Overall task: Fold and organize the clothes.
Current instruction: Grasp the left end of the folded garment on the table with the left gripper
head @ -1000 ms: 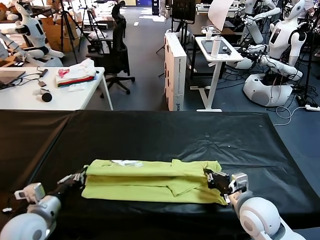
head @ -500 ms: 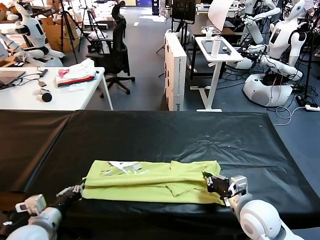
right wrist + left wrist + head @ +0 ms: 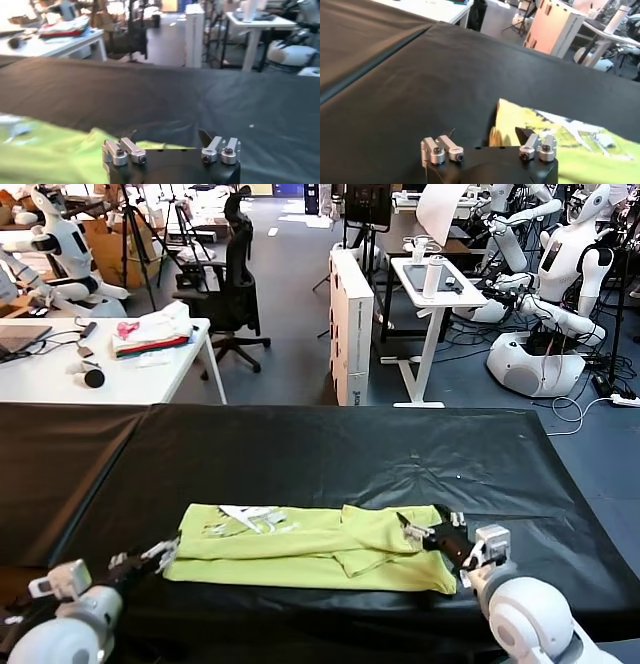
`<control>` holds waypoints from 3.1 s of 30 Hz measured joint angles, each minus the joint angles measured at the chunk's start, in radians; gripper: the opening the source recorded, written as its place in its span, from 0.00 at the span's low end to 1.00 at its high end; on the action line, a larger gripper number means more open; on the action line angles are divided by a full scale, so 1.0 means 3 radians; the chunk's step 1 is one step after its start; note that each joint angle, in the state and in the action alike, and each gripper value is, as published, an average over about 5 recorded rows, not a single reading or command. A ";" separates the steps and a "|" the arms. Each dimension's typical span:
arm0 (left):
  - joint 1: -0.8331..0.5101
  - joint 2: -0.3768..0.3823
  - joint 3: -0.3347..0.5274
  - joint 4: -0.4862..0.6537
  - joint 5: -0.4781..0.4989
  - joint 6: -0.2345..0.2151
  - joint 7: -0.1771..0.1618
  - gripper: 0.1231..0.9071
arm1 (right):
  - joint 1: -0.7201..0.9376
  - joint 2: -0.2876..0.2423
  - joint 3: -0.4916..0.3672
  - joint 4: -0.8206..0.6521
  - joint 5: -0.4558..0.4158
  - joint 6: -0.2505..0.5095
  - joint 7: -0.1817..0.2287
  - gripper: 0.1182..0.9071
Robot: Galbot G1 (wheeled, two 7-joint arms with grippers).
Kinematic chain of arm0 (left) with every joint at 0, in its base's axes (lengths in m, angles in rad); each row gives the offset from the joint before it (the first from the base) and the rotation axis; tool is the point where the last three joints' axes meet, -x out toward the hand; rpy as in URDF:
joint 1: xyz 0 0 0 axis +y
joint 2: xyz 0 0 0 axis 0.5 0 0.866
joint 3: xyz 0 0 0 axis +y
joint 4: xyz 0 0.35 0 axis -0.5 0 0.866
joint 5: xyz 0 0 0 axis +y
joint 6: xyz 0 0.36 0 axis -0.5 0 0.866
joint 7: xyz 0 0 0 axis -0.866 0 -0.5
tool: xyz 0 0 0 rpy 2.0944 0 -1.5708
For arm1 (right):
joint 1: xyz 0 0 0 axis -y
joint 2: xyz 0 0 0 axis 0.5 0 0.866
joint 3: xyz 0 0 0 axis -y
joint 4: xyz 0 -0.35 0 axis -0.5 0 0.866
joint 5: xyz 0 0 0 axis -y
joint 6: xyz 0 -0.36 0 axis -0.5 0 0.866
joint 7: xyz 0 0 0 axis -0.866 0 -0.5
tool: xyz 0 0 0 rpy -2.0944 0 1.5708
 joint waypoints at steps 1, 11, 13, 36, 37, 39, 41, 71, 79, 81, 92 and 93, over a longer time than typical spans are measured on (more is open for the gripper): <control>-0.0053 0.0000 0.0029 0.0041 0.0004 -0.0003 0.0002 1.00 | 0.0012 0.0017 0.0001 -0.0031 0.0013 -0.0018 0.0011 1.00; -0.0387 -0.0013 0.0248 0.0424 0.0063 0.0001 0.0023 1.00 | -0.0005 0.0117 0.0058 -0.0172 0.0075 -0.0051 0.0043 1.00; -0.0425 -0.0019 0.0282 0.0478 0.0082 0.0000 0.0026 1.00 | 0.0001 0.0138 0.0059 -0.0189 0.0073 -0.0052 0.0042 1.00; -0.0498 -0.0018 0.0359 0.0696 0.0155 -0.0053 0.0125 0.48 | 0.0005 0.0283 0.0053 -0.0316 0.0016 -0.0036 0.0013 0.35; -0.0492 -0.0019 0.0360 0.0691 0.0154 -0.0052 0.0134 0.41 | 0.0004 0.0284 0.0053 -0.0317 0.0013 -0.0033 0.0013 0.28; -0.0481 -0.0020 0.0360 0.0681 0.0154 -0.0049 0.0151 0.25 | 0.0003 0.0288 0.0055 -0.0318 0.0003 -0.0017 0.0013 0.13; -0.0471 -0.0021 0.0359 0.0674 0.0155 -0.0050 0.0165 0.15 | 0.0002 0.0292 0.0063 -0.0320 -0.0010 0.0015 0.0015 0.06; -0.0291 0.0081 0.0151 0.0562 0.0008 -0.0344 0.0274 0.94 | -0.0469 0.0079 0.0269 -0.0169 -0.0686 0.1769 -0.1031 0.97; -0.0019 0.0561 -0.0249 0.0450 -0.1061 0.0233 0.0626 1.00 | -0.1189 -0.0096 0.0587 0.0027 -0.0966 0.2847 -0.1496 1.00; 0.0049 0.0703 -0.0389 0.0479 -0.1341 0.0386 0.0730 1.00 | -0.1375 -0.0098 0.0686 0.0058 -0.1035 0.3086 -0.1597 1.00; 0.0163 0.1172 -0.0573 0.0778 -0.1435 0.0474 0.1144 1.00 | -0.2094 0.0054 0.0943 0.0074 -0.1263 0.3678 -0.1711 1.00; 0.0175 0.1177 -0.0561 0.0788 -0.1421 0.0475 0.1168 1.00 | -0.2107 0.0057 0.0949 0.0064 -0.1264 0.3678 -0.1707 1.00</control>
